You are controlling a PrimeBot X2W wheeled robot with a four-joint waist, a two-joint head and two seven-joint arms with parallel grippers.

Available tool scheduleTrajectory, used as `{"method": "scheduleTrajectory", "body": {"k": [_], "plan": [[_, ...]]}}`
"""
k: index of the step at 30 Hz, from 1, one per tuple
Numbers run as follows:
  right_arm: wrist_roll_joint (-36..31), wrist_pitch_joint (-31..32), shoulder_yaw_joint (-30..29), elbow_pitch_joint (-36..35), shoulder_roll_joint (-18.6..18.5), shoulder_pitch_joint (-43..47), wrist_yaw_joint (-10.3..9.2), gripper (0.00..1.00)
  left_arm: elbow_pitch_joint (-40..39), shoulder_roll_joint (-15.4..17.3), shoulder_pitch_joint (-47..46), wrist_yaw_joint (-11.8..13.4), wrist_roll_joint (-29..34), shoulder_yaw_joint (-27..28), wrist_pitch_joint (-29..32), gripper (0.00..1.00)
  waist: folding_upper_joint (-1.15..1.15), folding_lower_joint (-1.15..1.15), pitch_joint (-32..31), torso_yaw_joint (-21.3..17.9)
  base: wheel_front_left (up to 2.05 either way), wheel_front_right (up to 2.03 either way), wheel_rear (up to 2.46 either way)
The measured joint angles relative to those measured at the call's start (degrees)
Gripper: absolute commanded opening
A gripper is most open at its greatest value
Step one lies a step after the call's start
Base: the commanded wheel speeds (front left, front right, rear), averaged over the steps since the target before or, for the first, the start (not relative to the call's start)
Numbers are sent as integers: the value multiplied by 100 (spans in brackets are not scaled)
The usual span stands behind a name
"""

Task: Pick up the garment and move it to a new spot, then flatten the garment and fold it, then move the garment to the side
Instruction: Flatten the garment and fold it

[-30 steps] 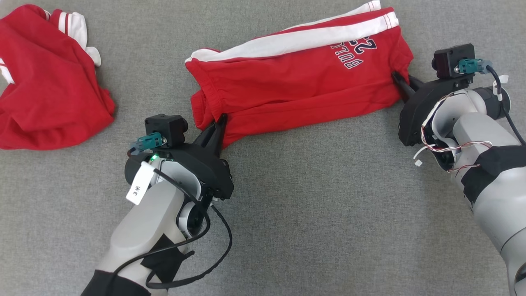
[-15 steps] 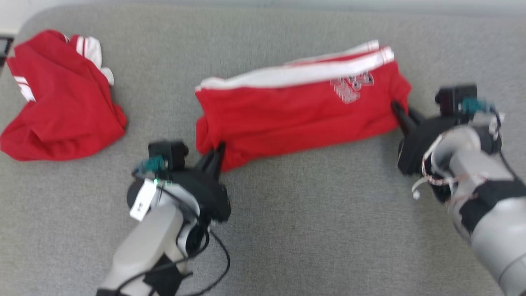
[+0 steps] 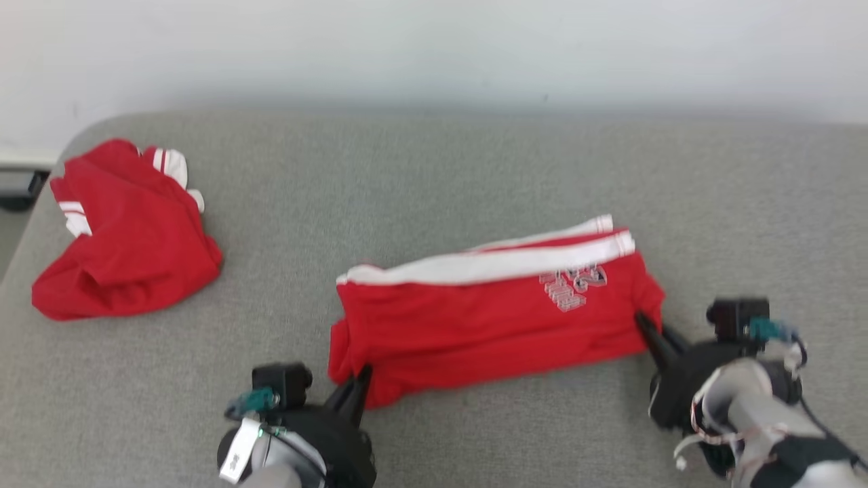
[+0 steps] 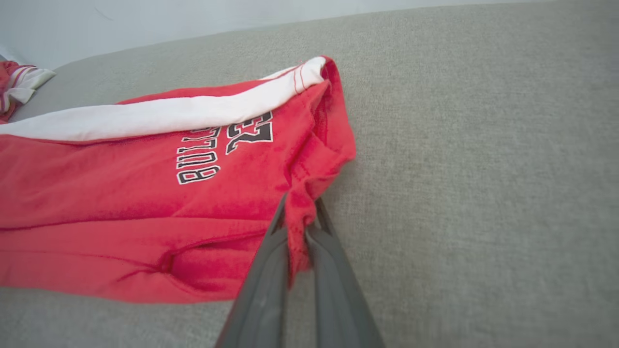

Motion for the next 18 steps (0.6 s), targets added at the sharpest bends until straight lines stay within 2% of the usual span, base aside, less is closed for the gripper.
{"method": "scheduleTrajectory", "body": {"k": [8,18], "plan": [[104,-121,26,-304,-38,803,24,0,-307,208,717,11,-32,-47,-94,0,0,0,-517,-247,0,0,0],[182,-193,-120,-559,-272,1419,23,0,-767,238,1032,116,-38,-147,-79,0,0,0,-829,-605,0,0,0]]}}
